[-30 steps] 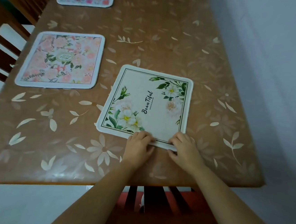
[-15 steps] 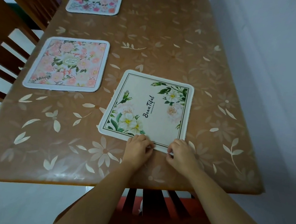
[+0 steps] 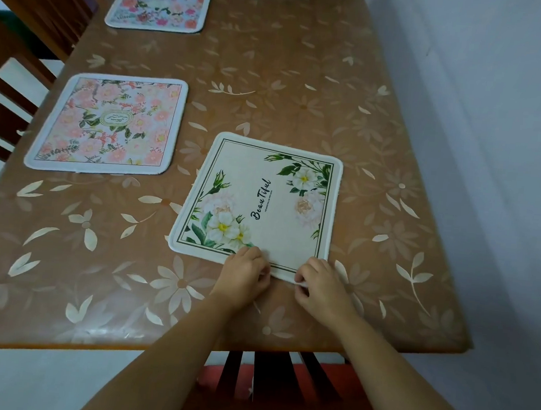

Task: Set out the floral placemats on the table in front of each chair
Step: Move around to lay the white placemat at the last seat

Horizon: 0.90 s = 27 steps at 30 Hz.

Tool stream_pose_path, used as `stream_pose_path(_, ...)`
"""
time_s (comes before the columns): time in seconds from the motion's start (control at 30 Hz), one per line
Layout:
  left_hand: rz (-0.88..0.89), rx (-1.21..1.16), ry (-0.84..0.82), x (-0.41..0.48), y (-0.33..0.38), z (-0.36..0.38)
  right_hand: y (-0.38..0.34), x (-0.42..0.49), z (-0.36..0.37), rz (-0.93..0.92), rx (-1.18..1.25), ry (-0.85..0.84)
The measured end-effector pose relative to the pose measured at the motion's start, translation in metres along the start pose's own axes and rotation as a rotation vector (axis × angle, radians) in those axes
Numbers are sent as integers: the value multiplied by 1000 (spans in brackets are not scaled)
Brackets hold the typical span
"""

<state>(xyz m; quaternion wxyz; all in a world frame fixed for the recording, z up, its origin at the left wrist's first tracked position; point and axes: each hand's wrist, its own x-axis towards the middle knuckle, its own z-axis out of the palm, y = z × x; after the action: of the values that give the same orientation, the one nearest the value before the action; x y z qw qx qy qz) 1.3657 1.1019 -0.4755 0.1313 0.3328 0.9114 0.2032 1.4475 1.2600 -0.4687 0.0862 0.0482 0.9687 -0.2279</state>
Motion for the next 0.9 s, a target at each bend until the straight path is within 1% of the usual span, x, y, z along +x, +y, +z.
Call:
stream_pose_path(0.23, 10, 10, -20, 0, 0, -5, 7, -8, -7, -164, -165, 53)
stream_pose_path(0.4, 63, -13, -21, -12, -20, -25, 10, -8, -9, -207, -150, 56)
stream_pose_path(0.47, 104, 34, -11, -20, -34, -34, 8, -5, -9, -239, -165, 63)
stream_pose_path(0.53, 107, 112, 8, -29, -48, -43, 5, -2, -10, -263, -186, 71)
stream_pose_path(0.63, 46, 156, 25, -36, -59, -48, 1, 6, -8, -293, -180, 52)
stream_pose_path(0.73, -31, 121, 52, -36, -59, -39, -1, 15, -5, -320, -167, 21)
stream_pose_path(0.8, -93, 105, 5, -36, -50, -31, -2, 21, -6, -331, -156, 13)
stream_pose_path(0.9, -115, 69, -65, -33, -27, -13, -3, 30, -10, -372, -165, 7)
